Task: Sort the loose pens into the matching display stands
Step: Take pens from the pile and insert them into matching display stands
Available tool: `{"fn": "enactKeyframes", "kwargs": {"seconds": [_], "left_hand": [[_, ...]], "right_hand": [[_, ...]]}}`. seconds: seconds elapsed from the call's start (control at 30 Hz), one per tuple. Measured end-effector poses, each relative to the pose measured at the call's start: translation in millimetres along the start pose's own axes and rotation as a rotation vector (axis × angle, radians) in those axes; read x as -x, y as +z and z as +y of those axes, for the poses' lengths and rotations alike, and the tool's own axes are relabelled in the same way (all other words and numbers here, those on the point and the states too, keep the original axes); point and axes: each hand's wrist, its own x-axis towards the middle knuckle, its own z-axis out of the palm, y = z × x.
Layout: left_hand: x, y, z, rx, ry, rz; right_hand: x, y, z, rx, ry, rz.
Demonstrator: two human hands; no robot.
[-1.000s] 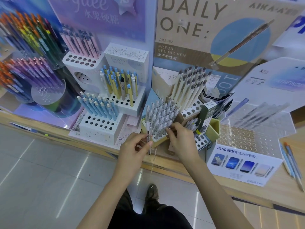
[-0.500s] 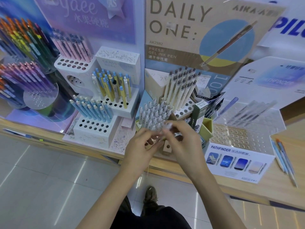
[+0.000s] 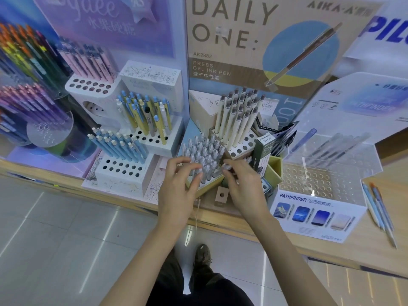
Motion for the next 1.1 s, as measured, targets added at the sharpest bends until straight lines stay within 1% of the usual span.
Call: {"fn": "enactKeyframes", "kwargs": {"seconds": [0.07, 0.17, 0.2, 0.33, 0.4, 0.53, 0.7, 0.77, 0.83, 0.93, 1.0, 1.03, 1.1], "left_hand": [[0.3, 1.0, 0.7, 0.014, -0.023, -0.012], [-0.4, 1.9, 0.8, 0.052, -0.043, -0.02], [-0.4, 2.3, 1.3, 0.079, -0.052, -0.019], [2.8, 4.5, 1.8, 0.162, -0.073, -0.005], [4.6, 5.3, 0.0, 0.197, -0.074, 0.0], [6.4, 3.9, -3.2, 0.231, -0.087, -0.013], [6.3, 5.6, -1.2, 0.229, -0.1, -0.019], [7.5, 6.4, 3.3, 0.221, -0.113, 0.012], [12.3, 6.2, 9.1, 0.204, -0.146, 0.081], [26.5, 6.4, 19.8, 0.137, -0.123, 0.141], [37.6, 13.8, 28.6, 0.118, -0.056, 0.081], [43.5, 22.4, 33.1, 0.117, -0.027, 0.008], [56.5, 48.7, 45.1, 0.111, 0.022, -0.19]], "right_hand": [[0.3, 4.3, -1.2, -0.013, 0.023, -0.011], [-1.6, 5.3, -9.4, -0.159, 0.178, 0.028], [-1.8, 6.6, -11.5, -0.178, 0.203, 0.047], [-1.4, 11.5, -16.9, -0.142, 0.224, 0.09], [-3.2, 12.3, -19.0, -0.119, 0.242, 0.091], [-8.5, 16.5, -24.7, -0.059, 0.21, 0.067], [-1.0, 17.4, -20.2, -0.092, 0.287, 0.047], [10.4, 14.0, -17.9, -0.166, 0.341, 0.001], [21.6, 3.7, -12.3, -0.227, 0.358, -0.02], [41.3, -26.2, 4.2, -0.311, 0.387, 0.023], [56.0, -51.8, 22.0, -0.361, 0.405, 0.076], [64.2, -65.2, 33.9, -0.374, 0.415, 0.1], [81.7, -92.5, 65.1, -0.34, 0.443, 0.13]]}}
